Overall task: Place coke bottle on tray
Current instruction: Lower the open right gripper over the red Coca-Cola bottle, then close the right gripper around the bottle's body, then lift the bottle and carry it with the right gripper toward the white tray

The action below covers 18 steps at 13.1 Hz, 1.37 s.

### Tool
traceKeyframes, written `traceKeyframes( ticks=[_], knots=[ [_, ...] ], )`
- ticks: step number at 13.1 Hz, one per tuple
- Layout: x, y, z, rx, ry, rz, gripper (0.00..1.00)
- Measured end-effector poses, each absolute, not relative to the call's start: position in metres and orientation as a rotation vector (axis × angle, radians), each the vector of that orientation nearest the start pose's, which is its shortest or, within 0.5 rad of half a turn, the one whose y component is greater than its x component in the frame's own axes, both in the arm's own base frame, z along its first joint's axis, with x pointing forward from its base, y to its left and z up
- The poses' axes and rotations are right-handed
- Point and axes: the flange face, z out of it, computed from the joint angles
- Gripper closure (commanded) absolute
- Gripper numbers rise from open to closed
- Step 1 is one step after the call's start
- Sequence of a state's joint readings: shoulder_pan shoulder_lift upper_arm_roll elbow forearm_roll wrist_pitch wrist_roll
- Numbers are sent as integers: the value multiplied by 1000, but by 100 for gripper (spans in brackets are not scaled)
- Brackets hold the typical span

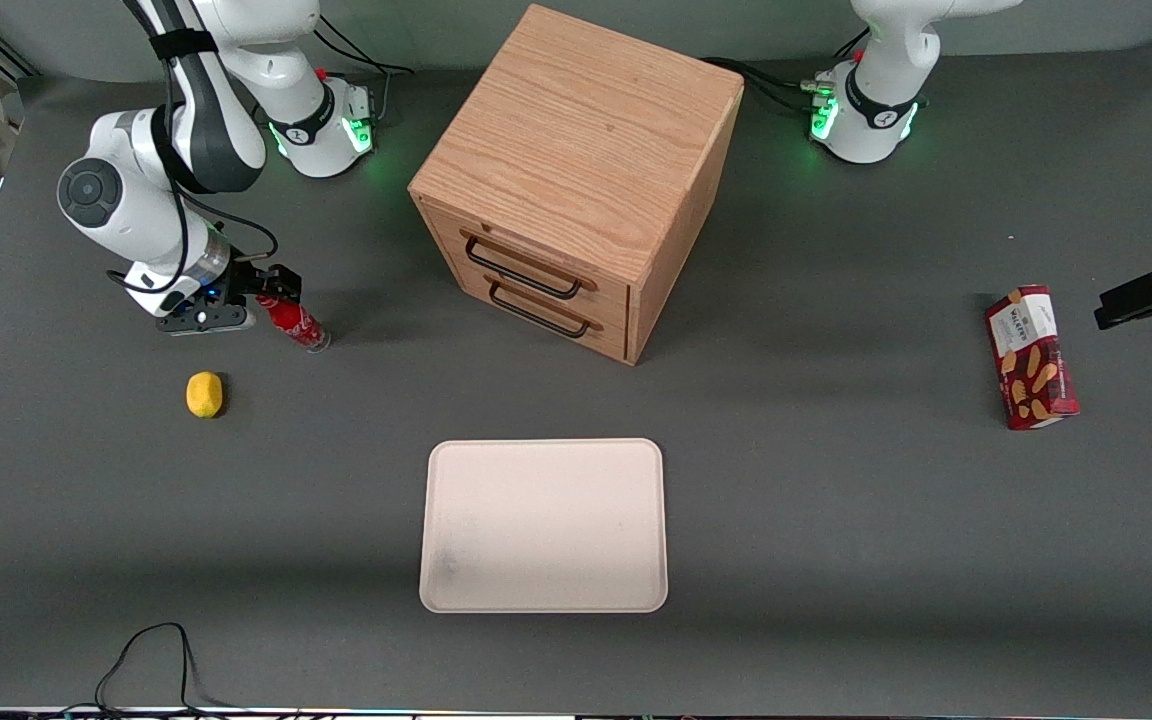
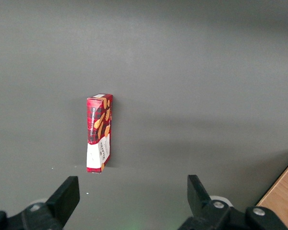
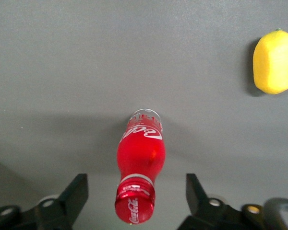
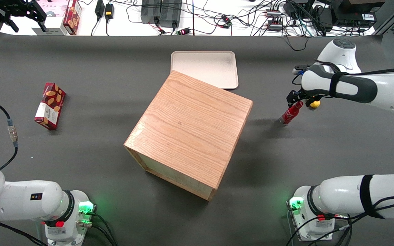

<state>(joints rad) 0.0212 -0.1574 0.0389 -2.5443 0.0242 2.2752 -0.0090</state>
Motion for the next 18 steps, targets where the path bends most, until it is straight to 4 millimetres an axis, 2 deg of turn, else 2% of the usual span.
traceKeyframes(
  ticks=[10, 12, 14, 15, 18],
  knots=[
    [430, 26, 318, -3129, -85, 173, 100],
    [434, 27, 324, -3130, -85, 156, 100],
    [445, 28, 344, -3128, -86, 180, 100],
    [453, 28, 360, -3126, -87, 201, 100],
    [476, 30, 429, -3121, -90, 256, 100]
  ],
)
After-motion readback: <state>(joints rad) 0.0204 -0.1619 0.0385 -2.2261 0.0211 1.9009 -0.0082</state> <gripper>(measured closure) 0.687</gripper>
